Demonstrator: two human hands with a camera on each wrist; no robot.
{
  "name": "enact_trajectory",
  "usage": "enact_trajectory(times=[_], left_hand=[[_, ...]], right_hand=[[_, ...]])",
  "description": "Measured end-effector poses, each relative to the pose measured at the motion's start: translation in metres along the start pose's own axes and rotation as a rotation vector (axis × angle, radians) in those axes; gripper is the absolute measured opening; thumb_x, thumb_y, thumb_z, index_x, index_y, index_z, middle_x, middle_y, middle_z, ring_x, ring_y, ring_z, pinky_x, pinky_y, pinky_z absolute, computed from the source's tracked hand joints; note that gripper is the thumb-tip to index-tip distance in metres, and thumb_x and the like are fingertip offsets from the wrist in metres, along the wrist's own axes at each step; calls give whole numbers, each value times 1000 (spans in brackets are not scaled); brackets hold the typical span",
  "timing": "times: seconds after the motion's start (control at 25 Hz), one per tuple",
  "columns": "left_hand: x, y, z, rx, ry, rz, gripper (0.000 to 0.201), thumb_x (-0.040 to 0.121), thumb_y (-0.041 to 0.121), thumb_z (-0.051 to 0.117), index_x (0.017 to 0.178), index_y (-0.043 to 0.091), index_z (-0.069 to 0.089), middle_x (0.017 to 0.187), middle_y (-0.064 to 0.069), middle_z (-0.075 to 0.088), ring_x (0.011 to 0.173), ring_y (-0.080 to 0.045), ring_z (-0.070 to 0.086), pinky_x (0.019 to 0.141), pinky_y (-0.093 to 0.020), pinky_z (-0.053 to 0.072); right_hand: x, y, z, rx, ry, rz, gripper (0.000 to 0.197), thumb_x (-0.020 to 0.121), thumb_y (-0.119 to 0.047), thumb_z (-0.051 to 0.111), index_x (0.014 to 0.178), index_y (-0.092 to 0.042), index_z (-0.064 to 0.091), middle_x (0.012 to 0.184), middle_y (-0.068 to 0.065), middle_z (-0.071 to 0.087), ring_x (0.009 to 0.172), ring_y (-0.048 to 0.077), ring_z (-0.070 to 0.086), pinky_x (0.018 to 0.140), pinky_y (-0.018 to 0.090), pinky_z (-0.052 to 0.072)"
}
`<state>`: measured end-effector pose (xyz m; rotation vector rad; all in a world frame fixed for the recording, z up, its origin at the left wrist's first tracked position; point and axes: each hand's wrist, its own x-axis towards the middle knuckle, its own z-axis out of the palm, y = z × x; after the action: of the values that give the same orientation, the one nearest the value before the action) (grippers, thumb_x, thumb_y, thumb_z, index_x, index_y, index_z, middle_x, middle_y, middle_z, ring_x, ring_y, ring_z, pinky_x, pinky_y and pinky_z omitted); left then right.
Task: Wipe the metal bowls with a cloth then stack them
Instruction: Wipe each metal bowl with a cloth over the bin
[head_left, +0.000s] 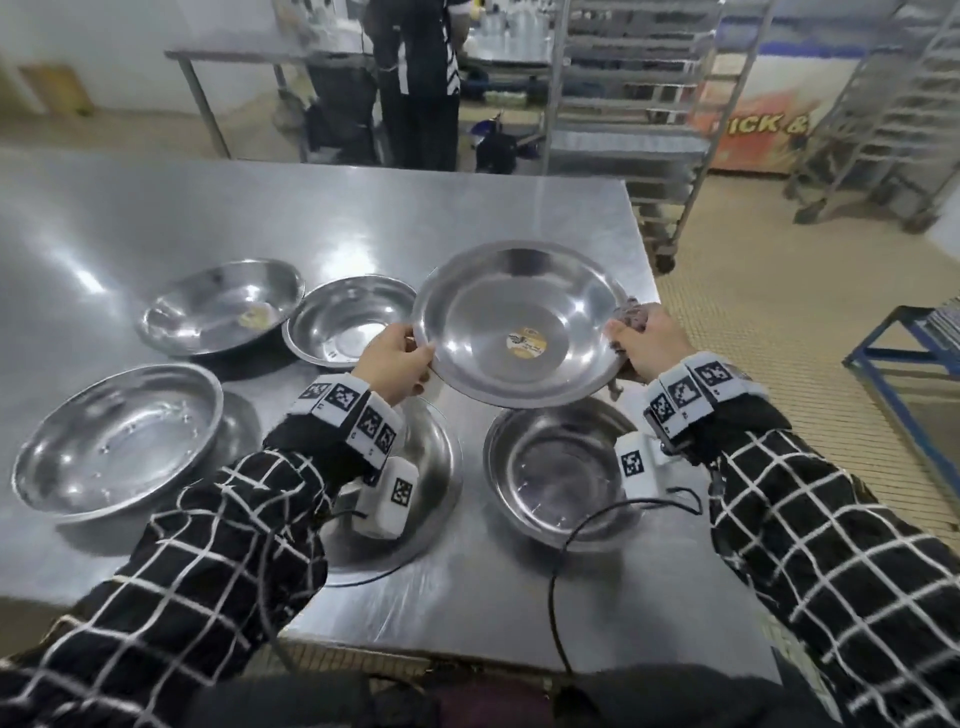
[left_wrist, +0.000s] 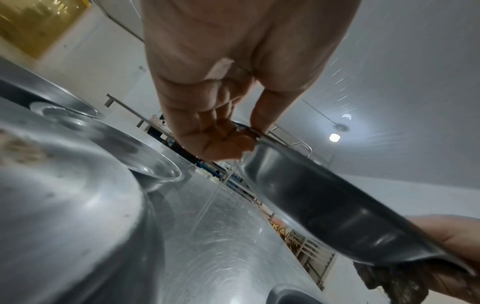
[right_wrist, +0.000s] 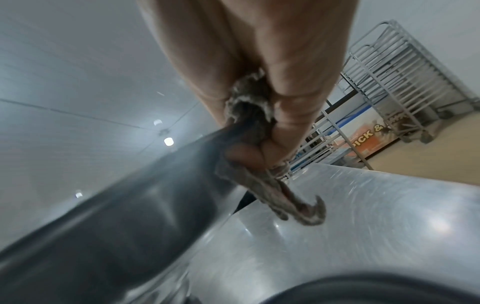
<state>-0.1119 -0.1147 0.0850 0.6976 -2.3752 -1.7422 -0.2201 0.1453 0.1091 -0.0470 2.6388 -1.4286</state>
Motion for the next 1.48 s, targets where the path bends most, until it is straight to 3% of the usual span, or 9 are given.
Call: enact_trajectory(times=[0.12,0.44,0.56,0.68,0.8,1.0,1.16,1.32,1.48], left_hand=[[32,2,12,50,-7,-85,8,94,10,54,101,9,57,78,-9,58,63,-18,54,54,-26,46],[85,-4,43,251,-97,-288,4,91,4,56,93,1,57,73,-11,56,68,-24,55,76,-39,55],[92,-12,52,296,-80,-324,11,91,6,57,82,0,56,70,-10,54,71,-26,54,72,-38,52],[96,-21,57,338,-72,-371,15,90,8,59,94,-7,60,81,-15,60,75,-25,57,82,-40,55],[100,-25,60,333,-40,-400,13,87,8,62,93,-4,61,81,-14,62,75,-24,58,83,-39,55],[100,-24,63,359,-24,-404,11,86,5,62,78,-1,58,65,-10,54,64,-23,52,65,-32,47],[93,-22,63,315,-22,-388,17,82,2,63,98,-5,63,74,-15,61,64,-25,56,67,-35,53],[67,-8,57,226,13,-371,20,83,8,64,100,10,54,86,-12,61,74,-27,59,82,-47,57],[28,-2,23,314,122,-267,65,89,22,60,144,14,26,105,-9,59,94,-26,60,82,-38,49]], right_hand=[[37,-3,4,-55,-33,18,33,90,-25,61,118,-10,52,104,10,62,93,29,64,85,48,54],[114,-3,22,-388,-222,5,17,92,-17,57,104,-5,60,95,14,65,82,26,65,75,33,56],[133,6,31,-473,-302,-13,11,92,-19,57,94,-9,59,90,11,62,76,22,62,67,28,53],[144,14,37,-428,-347,9,12,91,-18,59,80,-16,55,83,5,61,74,19,61,71,30,54],[150,19,41,-344,-360,30,3,91,-15,60,91,-12,60,86,4,62,84,23,63,84,37,53],[155,30,42,-337,-376,27,16,91,-18,60,105,-9,61,99,8,64,90,24,62,89,40,53],[151,29,31,-416,-289,-47,25,93,-20,58,116,-11,60,109,8,64,85,20,57,77,26,49],[130,11,26,-343,-120,-147,37,93,-18,57,129,-10,54,117,15,60,93,26,61,68,17,44],[87,-20,48,-180,-158,-297,29,96,-23,52,123,-14,55,110,4,60,98,20,58,78,16,45]])
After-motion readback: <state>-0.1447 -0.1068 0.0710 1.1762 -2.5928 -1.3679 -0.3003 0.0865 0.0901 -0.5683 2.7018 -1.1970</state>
